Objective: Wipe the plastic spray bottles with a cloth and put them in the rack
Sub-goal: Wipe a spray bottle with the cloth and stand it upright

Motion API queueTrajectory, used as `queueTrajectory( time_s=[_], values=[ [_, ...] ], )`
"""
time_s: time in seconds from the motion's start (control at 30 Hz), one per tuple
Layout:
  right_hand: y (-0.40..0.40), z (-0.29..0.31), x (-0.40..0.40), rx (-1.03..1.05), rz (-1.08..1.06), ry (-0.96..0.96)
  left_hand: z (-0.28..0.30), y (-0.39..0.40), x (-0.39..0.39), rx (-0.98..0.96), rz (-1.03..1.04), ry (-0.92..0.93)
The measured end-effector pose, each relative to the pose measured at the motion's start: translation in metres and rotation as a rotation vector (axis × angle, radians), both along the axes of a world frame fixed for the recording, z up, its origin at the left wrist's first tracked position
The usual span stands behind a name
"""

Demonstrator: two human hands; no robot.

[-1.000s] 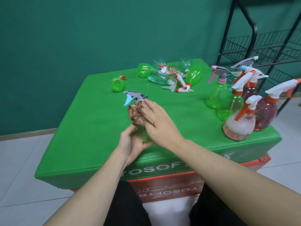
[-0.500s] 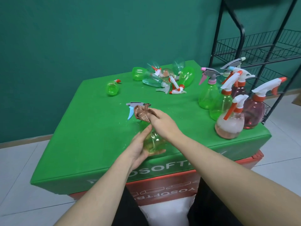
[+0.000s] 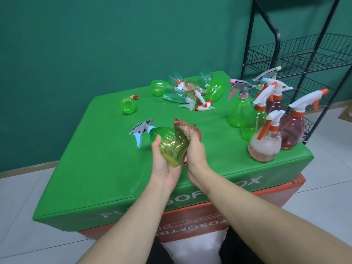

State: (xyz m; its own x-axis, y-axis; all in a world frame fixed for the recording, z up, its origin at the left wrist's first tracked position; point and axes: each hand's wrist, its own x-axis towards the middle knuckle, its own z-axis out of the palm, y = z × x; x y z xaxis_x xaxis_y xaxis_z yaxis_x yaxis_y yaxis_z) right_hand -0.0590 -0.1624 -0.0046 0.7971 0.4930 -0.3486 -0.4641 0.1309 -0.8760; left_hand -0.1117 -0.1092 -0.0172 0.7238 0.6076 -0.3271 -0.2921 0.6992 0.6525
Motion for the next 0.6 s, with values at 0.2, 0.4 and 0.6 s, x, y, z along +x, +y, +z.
queueTrajectory(
  time_s=[0.2,0.4,0.6],
  values=[
    [0.005,0.006,-0.013,0.177,0.016,0.238,-0.005,-0.009,0.007,0.105,0.064,0.111],
    [0.003,0.006,-0.015,0.204,0.029,0.253,-0.018,-0.001,0.009,0.336,0.21,0.133],
    [-0.001,-0.002,-0.01,0.109,0.024,0.225,-0.026,0.009,0.01,0.538,0.22,0.214]
  ],
)
